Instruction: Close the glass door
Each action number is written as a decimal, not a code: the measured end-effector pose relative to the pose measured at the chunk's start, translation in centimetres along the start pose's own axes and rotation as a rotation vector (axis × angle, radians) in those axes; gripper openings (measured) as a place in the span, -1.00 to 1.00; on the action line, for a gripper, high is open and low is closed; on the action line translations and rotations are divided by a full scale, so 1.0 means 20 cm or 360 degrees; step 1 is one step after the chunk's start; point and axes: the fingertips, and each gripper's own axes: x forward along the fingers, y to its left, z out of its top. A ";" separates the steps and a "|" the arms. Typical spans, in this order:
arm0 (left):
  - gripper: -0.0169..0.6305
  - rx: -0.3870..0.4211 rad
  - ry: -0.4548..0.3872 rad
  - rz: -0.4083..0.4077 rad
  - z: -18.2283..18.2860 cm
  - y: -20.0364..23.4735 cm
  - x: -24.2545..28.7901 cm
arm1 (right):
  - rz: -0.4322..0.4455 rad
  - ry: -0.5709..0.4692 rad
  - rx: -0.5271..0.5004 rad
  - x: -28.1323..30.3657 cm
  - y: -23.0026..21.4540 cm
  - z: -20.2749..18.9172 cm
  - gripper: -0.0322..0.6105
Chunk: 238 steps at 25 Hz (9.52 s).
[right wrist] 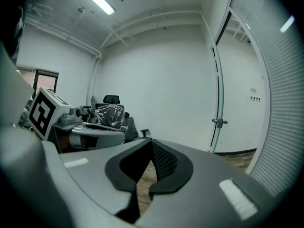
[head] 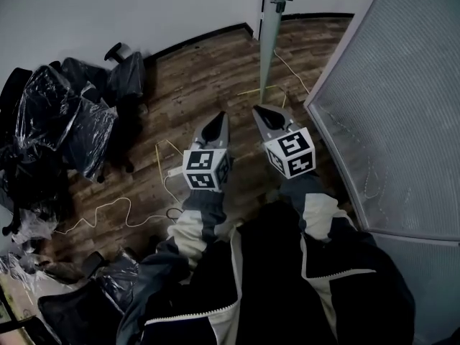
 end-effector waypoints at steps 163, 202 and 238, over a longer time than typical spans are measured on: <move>-0.95 0.0281 0.0368 -0.2245 0.55 0.24 3.92 | -0.1776 0.2118 -0.0691 1.43 -3.42 -0.16 -0.46; -0.95 0.0298 0.0369 -0.1774 0.47 0.66 4.09 | -0.1690 0.2304 -0.0688 1.15 -4.20 -0.39 -0.31; -0.95 0.0299 0.0334 -0.2127 0.61 0.46 4.03 | -0.2490 0.0093 0.0659 1.63 -2.87 0.32 -0.89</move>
